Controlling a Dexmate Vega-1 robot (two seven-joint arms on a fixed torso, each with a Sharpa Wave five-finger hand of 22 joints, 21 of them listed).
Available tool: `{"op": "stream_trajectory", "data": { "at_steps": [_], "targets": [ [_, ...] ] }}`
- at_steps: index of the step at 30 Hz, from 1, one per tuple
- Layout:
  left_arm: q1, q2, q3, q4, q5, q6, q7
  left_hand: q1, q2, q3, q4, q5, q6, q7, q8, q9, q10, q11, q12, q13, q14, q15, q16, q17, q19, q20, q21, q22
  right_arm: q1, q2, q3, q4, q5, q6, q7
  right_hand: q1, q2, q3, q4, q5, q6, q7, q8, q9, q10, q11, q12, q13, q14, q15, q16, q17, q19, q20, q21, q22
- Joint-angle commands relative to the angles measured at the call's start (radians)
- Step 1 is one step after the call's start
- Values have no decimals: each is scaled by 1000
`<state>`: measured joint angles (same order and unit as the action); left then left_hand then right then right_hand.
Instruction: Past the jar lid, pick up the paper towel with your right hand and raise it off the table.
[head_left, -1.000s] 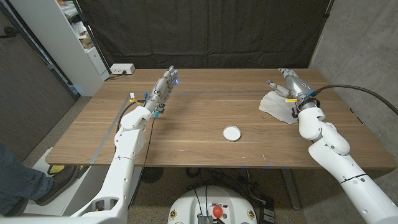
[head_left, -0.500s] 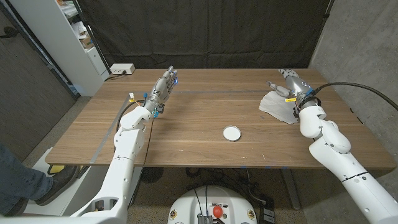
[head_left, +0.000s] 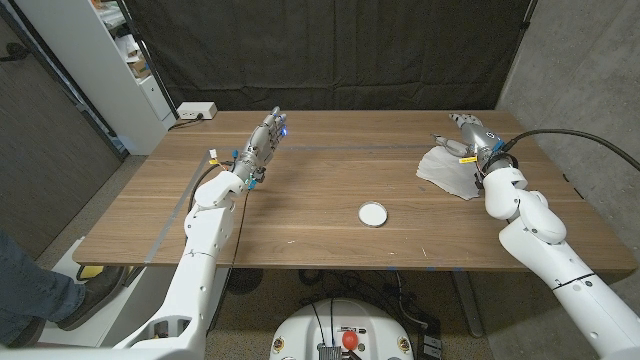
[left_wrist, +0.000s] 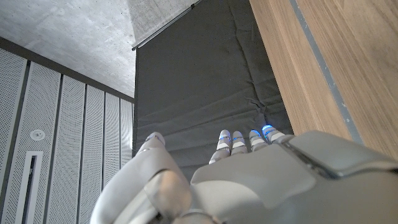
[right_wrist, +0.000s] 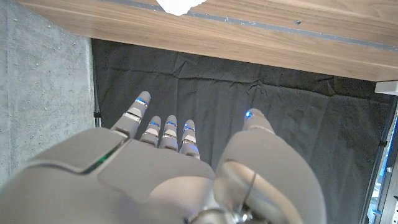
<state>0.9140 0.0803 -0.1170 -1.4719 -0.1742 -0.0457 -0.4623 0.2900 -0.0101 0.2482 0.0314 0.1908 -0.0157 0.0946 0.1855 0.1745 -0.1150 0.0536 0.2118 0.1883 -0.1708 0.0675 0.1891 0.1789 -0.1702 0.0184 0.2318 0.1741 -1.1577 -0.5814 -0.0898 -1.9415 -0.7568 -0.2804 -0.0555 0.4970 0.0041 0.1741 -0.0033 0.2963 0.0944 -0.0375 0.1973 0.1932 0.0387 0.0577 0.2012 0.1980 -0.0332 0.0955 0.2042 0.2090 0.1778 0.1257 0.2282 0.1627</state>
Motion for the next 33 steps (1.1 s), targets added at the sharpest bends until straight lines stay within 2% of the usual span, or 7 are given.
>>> {"op": "stream_trajectory", "data": {
  "at_steps": [1, 12, 14, 21, 33],
  "targets": [
    [1, -4, 6, 6, 3, -5, 4, 2, 11, 2, -4, 0, 5, 2, 9, 4, 6, 1, 2, 5, 2, -3, 3, 4, -105, 4, -4, 6, 9, -14, -9, -2, -21, -78, 84, 14, -4, 5, -10, 5, 2, 10, 3, 5, 0, 15, 2, 1, 9, 15, 7, -1, 18, 18, 0, 3],
    [-2, -5, 4, 14, 1, -10, 2, 2, 12, 1, -6, 0, 6, 0, 8, 4, 7, -2, 2, 5, 3, -4, 3, 4, -105, 6, -7, 6, 28, -23, -28, 3, -31, -119, 122, 23, -2, 7, -16, 5, 2, 7, 3, 5, 1, 17, 2, 1, 18, 11, 9, -3, 30, 29, -3, 3],
    [-4, -5, 3, 18, -1, -10, 1, 2, 13, 1, -7, -1, 6, 1, 8, 4, 7, -2, 2, 5, 3, -4, 3, 4, -105, 7, -8, 6, 32, -24, -30, 5, -30, -128, 130, 27, -2, 8, -19, 5, 3, 2, 3, 5, 7, 12, 4, 1, 20, 6, 9, -4, 33, 44, -6, 3],
    [-8, -4, 3, 24, 0, -12, -2, 2, 13, 1, -8, -1, 9, 0, 8, 4, 9, -3, 2, 5, 3, -3, 3, 4, -105, 6, -9, 6, 46, -31, -42, 6, -33, -163, 162, 33, -2, 9, -24, 4, 7, -4, 5, 5, 17, 12, 7, 1, 26, 3, 10, -5, 43, 61, -8, 3],
    [-22, -5, 1, 52, -4, -21, -11, 2, 14, 1, -9, -1, 13, 2, 9, 4, 8, -4, 2, 5, 3, -3, 3, 4, -105, 6, -11, 6, 61, -48, -64, -3, -42, -213, 211, 41, 0, 12, -29, 3, 9, -4, 5, 5, 19, 12, 7, 1, 29, 4, 10, -6, 52, 72, -10, 3]
  ]
}}
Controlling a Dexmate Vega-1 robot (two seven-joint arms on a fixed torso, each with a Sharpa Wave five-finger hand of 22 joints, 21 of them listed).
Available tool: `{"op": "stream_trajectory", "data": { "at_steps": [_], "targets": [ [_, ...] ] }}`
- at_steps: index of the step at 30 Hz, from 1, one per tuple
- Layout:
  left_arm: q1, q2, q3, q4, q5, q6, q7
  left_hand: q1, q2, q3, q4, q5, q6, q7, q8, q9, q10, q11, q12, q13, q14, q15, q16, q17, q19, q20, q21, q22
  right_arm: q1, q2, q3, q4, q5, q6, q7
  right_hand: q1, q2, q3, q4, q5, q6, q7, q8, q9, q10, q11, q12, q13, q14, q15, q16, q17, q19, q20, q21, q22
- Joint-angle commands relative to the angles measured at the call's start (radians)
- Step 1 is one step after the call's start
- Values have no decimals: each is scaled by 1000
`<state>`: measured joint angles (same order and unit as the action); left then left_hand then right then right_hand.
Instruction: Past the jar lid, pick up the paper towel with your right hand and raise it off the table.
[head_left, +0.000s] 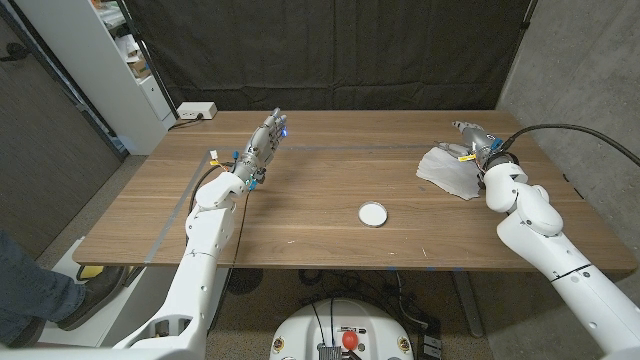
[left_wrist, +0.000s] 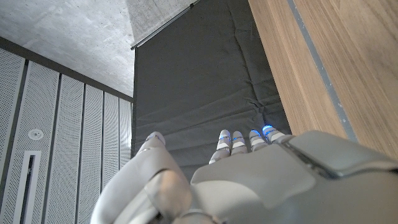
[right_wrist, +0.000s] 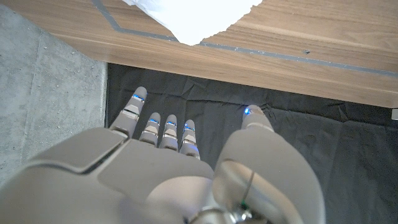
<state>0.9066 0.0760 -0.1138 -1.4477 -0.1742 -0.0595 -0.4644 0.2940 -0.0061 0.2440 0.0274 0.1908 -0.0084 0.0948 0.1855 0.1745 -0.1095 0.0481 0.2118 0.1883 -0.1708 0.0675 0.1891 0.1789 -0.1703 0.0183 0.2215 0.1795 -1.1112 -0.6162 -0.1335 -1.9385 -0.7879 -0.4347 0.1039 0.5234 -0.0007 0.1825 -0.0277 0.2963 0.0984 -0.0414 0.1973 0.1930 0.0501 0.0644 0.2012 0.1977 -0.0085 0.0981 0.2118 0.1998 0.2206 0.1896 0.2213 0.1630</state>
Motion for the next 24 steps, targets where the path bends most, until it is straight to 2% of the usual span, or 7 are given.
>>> {"op": "stream_trajectory", "data": {
  "at_steps": [1, 17, 24],
  "targets": [
    [-15, -1, -3, 28, -4, -7, -10, -2, 11, 5, -6, -1, 7, 3, 9, 4, 2, 3, 2, 5, 3, -3, 3, 4, -104, 6, -1, 1, 15, -14, -20, -6, -11, -59, 52, 15, 4, 3, -5, 3, 6, 1, 5, 5, 8, 6, 7, 1, 5, 2, 2, 3, 10, 9, -4, 3],
    [-26, 1, -7, 43, -4, -6, -20, -2, 12, 4, -8, -1, 12, 6, 9, 4, 2, 6, 1, 5, 3, -2, 2, 4, -105, 11, -4, 1, 35, -25, -43, -6, -15, -108, 93, 27, 6, 6, -14, 1, 3, 3, 4, 5, 8, 13, 6, 1, 10, 8, 2, 1, 24, 14, -7, 3],
    [-32, 3, -11, 52, -3, -7, -23, -2, 13, 4, -9, -1, 12, 7, 9, 4, 3, 7, 1, 5, 2, -2, 2, 4, -105, 9, -5, 1, 63, -35, -69, 6, -25, -139, 132, 31, 5, 7, -17, -1, 2, 7, 3, 4, 12, 17, 7, 1, 12, 8, 3, 0, 28, 16, -8, 3]
  ]
}}
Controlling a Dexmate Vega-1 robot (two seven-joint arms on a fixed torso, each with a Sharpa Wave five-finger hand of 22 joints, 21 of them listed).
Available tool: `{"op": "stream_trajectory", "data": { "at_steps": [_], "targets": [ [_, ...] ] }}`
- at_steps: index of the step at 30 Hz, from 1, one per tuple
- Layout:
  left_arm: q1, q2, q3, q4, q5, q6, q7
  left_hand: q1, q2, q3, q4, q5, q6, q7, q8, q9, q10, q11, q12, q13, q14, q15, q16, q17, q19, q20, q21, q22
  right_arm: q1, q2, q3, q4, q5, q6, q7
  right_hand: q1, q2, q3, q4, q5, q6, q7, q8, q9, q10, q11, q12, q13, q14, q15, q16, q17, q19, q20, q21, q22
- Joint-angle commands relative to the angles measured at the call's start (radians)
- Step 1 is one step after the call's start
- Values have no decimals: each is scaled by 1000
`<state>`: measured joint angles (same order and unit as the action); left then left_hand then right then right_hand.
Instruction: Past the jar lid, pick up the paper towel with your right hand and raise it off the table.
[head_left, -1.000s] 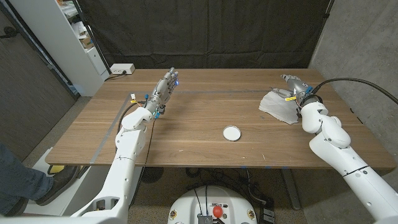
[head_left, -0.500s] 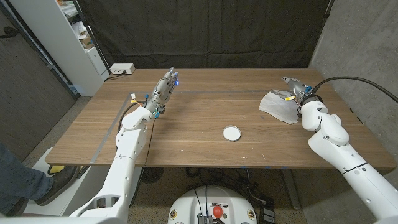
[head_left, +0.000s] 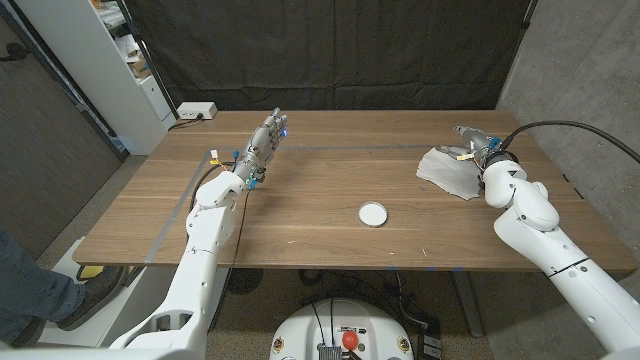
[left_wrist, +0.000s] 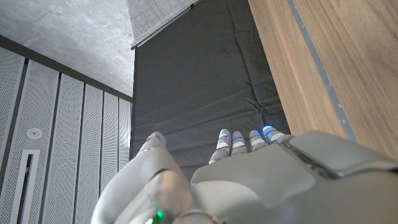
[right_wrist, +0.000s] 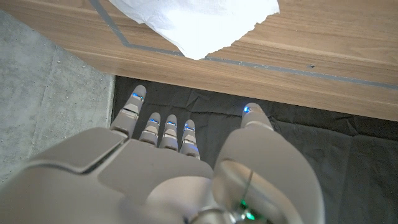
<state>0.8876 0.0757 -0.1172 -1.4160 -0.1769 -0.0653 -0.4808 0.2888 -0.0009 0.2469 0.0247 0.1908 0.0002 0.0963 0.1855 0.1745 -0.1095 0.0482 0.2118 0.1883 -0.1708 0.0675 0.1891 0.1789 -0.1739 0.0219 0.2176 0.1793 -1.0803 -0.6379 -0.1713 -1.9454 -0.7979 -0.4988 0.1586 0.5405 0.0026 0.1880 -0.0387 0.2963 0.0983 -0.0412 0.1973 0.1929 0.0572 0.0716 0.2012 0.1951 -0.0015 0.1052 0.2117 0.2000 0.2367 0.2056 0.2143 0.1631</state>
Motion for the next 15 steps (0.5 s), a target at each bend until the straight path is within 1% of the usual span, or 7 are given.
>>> {"op": "stream_trajectory", "data": {
  "at_steps": [1, 9, 15],
  "targets": [
    [-14, 3, -8, 22, 0, -2, -7, 3, 7, 1, -6, -1, 4, 6, 9, 4, 3, 7, 1, 5, 2, -2, 2, 4, -101, 6, -1, 2, 35, -15, -32, 15, -13, -73, 80, 15, 2, 2, -7, -1, 3, 7, 3, 4, 5, 10, 7, 3, 7, 1, 3, 0, 12, 0, -1, 3],
    [-21, 4, -11, 36, 1, -4, -10, 3, 8, 1, -7, -2, 5, 5, 8, 4, 2, 5, 1, 5, 3, -1, 2, 4, -101, 6, -3, 2, 56, -14, -50, 37, -9, -88, 88, 20, 2, 3, -11, -2, 3, 4, 3, 4, 4, 10, 5, 3, 7, 0, 2, -1, 17, 2, -4, 3],
    [-21, 4, -13, 33, 4, -5, -6, 2, 9, 0, -8, -2, 6, 7, 8, 4, 2, 3, 1, 5, 5, -2, 3, 5, -101, 8, -4, 2, 73, -13, -59, 63, 3, -92, 91, 24, 2, 4, -14, -4, 1, 0, 2, 4, -2, 10, 3, 3, 4, 0, 0, -1, 16, 5, -7, 3]
  ]
}}
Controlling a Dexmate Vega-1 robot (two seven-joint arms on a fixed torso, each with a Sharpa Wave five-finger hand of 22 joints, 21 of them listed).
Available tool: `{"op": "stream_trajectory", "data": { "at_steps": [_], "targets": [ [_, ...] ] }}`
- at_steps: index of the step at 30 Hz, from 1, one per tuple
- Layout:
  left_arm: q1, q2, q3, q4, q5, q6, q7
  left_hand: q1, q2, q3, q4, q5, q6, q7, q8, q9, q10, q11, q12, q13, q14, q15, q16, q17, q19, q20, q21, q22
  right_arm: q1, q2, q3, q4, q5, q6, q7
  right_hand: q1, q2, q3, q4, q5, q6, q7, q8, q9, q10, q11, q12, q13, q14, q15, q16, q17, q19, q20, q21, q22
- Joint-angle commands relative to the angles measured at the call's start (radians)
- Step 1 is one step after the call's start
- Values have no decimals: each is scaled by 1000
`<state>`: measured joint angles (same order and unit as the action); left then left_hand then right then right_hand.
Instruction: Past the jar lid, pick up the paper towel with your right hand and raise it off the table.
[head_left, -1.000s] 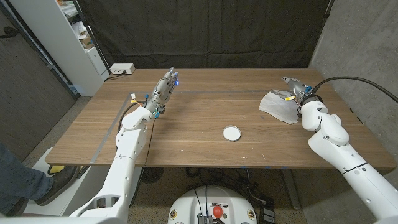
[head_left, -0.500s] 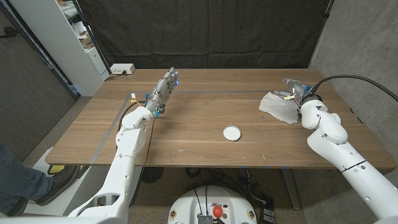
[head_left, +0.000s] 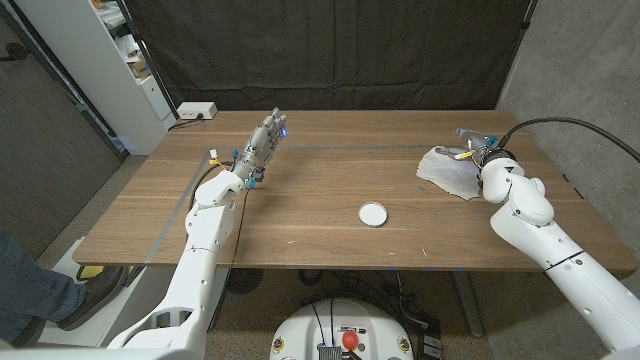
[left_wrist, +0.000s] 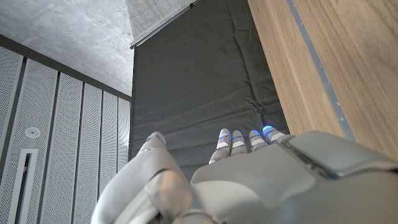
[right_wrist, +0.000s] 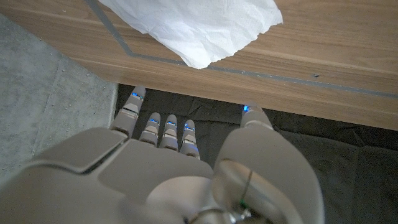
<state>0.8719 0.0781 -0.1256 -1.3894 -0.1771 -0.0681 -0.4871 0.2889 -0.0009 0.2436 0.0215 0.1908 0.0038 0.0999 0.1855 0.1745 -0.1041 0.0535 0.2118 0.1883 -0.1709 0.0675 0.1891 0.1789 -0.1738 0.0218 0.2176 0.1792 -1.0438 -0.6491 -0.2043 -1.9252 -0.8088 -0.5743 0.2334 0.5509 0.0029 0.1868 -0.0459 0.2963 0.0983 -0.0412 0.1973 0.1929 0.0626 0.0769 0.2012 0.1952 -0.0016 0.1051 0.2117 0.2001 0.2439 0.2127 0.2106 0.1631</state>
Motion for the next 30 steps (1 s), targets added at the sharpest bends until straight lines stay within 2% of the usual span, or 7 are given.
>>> {"op": "stream_trajectory", "data": {
  "at_steps": [1, 16, 30],
  "targets": [
    [-5, 2, -5, 6, 4, -1, 0, 2, 9, 3, -5, -2, 3, 2, 8, 4, -3, -2, 1, 6, 4, -2, 2, 5, -101, 10, -4, 2, 41, 1, -30, 47, 13, -24, 17, 14, 1, 5, -8, -4, 0, -1, 2, 4, -8, 4, 2, 3, 3, 0, 0, -1, 9, -2, -4, 3],
    [-8, 0, -1, 5, 11, 4, 8, 2, 10, 3, -7, -2, 5, 3, 7, 4, -3, -1, 0, 6, 1, -3, 1, 5, -101, 8, -6, 2, 77, -16, -55, 95, 36, -42, 37, 23, 1, 7, -14, -6, -5, 0, 0, 4, -8, 8, 2, 2, 3, 2, -2, -2, 8, -1, -9, 3],
    [-8, -4, 0, 12, 9, 8, 6, 1, 11, 2, -9, -2, 6, 4, 7, 5, -2, -3, 0, 6, 1, -3, 1, 5, -102, 13, -8, 2, 94, -34, -75, 107, 46, -72, 58, 31, -2, 7, -21, -6, -3, 4, 1, 4, -6, 8, 2, 2, 9, 3, 0, -2, 10, -2, -12, 4]
  ]
}}
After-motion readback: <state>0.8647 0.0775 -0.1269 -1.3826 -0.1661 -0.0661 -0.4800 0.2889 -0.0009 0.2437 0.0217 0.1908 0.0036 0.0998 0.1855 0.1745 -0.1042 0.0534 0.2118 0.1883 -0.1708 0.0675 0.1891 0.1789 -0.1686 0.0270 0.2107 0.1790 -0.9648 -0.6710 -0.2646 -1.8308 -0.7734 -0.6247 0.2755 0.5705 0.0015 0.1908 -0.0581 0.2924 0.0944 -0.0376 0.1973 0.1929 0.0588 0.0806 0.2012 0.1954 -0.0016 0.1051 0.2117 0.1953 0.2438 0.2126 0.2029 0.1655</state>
